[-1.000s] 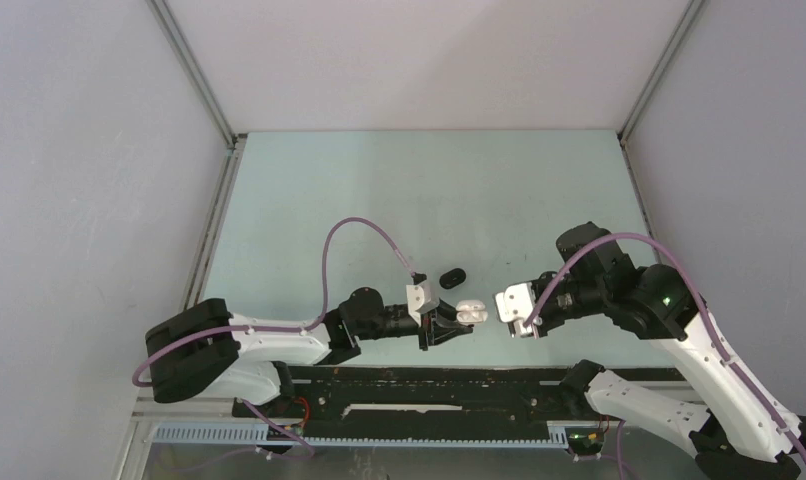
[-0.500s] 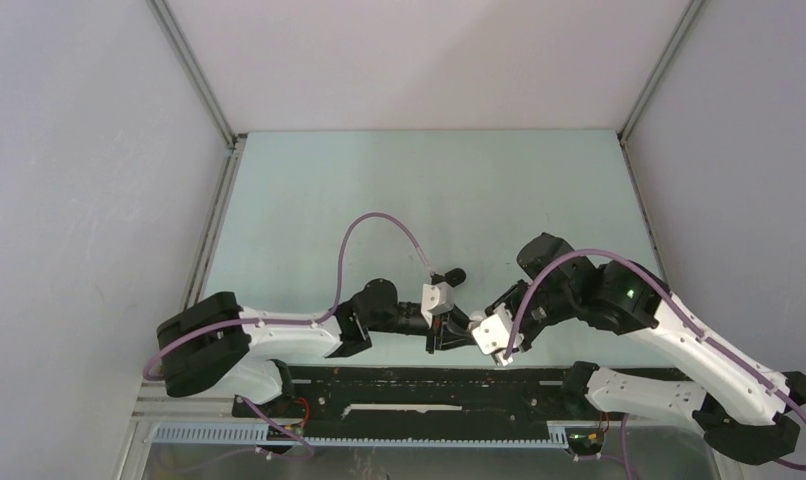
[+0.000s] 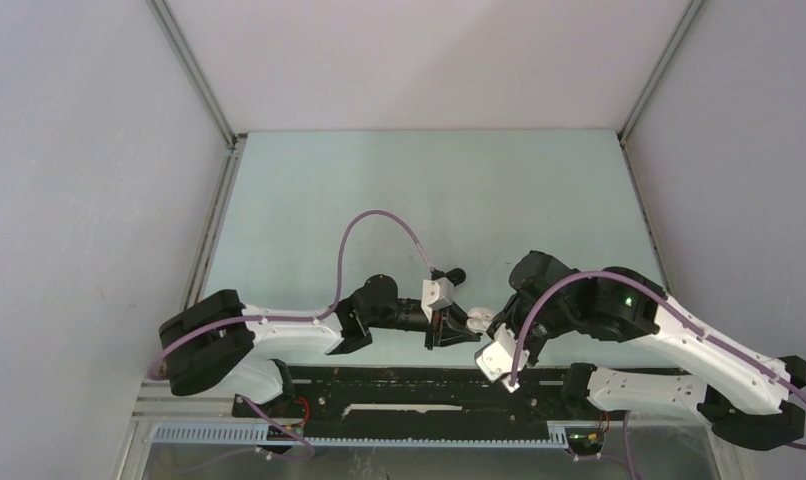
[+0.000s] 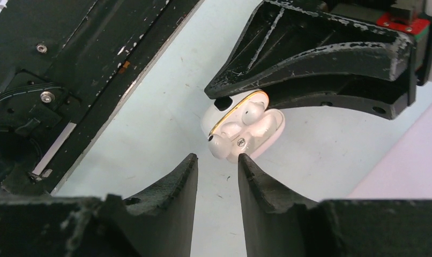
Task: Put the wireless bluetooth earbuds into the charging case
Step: Adjust the right earbud in the right side groove of the charging case.
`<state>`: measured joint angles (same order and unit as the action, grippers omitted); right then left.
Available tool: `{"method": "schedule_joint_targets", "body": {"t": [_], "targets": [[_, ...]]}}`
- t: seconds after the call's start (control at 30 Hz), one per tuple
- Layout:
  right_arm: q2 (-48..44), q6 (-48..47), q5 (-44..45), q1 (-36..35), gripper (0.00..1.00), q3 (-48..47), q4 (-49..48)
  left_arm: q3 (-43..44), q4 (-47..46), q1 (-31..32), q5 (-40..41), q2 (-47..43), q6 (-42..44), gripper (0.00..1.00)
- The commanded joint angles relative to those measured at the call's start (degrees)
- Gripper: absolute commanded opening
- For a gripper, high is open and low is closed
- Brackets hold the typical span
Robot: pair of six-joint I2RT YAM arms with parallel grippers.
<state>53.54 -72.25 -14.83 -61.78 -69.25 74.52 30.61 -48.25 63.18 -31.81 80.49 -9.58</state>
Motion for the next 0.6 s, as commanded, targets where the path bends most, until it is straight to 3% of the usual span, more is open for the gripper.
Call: {"method": "schedule_joint_targets", "body": {"t": [0.0,0.2,0.57], "targets": [[1.73,1.11,2.68,-1.54,0.36,-0.36,0.53,2.79,-1.41,-0.25,-1.65,-0.22,-0.83,0.00],[3.53,0.85,3.92,-1.63,0.32,-0.31,0.45,2.37,-1.41,-0.25,-1.77,-0.85,-0.87,0.00],[6.69,5.58,5.89,-1.57,0.15,-0.34,-0.77,2.31,-1.15,-0.25,-1.35,-1.46,-0.29,0.00]]}}
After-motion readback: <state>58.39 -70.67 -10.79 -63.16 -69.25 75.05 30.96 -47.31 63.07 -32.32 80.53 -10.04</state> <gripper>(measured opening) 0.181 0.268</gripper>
